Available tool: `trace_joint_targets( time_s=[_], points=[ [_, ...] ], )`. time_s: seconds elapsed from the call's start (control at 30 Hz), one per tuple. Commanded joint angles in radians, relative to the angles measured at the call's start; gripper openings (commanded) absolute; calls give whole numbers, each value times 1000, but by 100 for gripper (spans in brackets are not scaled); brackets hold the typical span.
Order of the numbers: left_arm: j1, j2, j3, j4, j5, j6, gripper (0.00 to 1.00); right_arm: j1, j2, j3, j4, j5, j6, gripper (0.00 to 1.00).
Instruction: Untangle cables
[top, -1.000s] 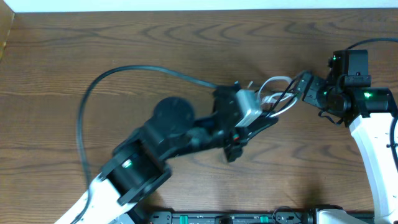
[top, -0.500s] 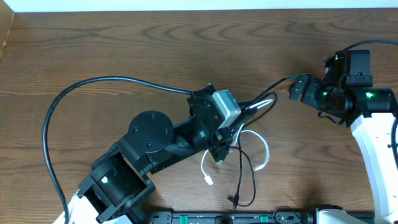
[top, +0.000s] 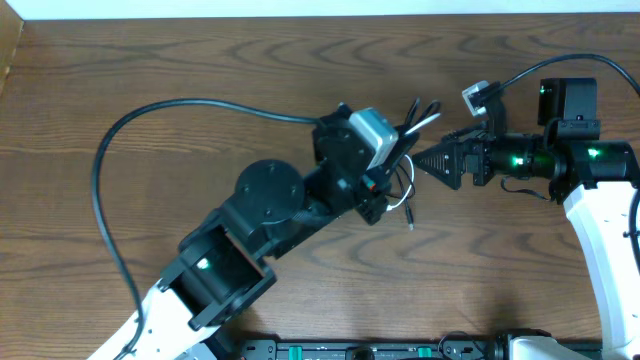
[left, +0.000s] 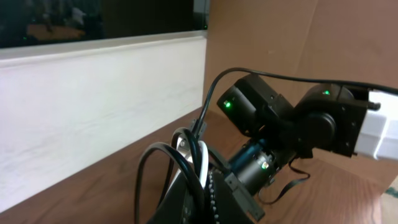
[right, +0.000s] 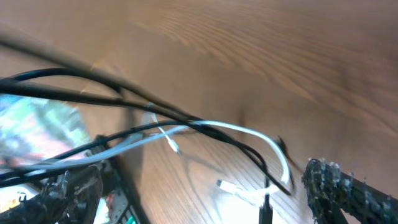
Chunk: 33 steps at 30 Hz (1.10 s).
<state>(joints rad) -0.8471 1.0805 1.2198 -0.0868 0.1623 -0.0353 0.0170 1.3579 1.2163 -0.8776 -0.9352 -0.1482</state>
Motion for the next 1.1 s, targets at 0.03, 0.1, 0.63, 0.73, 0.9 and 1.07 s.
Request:
trace_joint_targets(
  time_s=[0.03,0.1,0.63,0.73,0.9,1.07],
  points=[
    [0,57,15,109,140,-50,7,12,2,14,6,-143,-130,99],
    [0,79,15,157,195,-56,8,33,2,14,7,-143,-152,99],
    [0,132,15,402,454,-203,8,92,3,14,56,16,-97,99],
    [0,132,15,443,491,-236,7,96,3,14,68,23,-95,99],
    [0,131,15,456,512,-241,8,98,4,14,69,267,58,99],
    [0,131,15,456,512,-256,7,96,14,14,44,616,270,99]
  ],
)
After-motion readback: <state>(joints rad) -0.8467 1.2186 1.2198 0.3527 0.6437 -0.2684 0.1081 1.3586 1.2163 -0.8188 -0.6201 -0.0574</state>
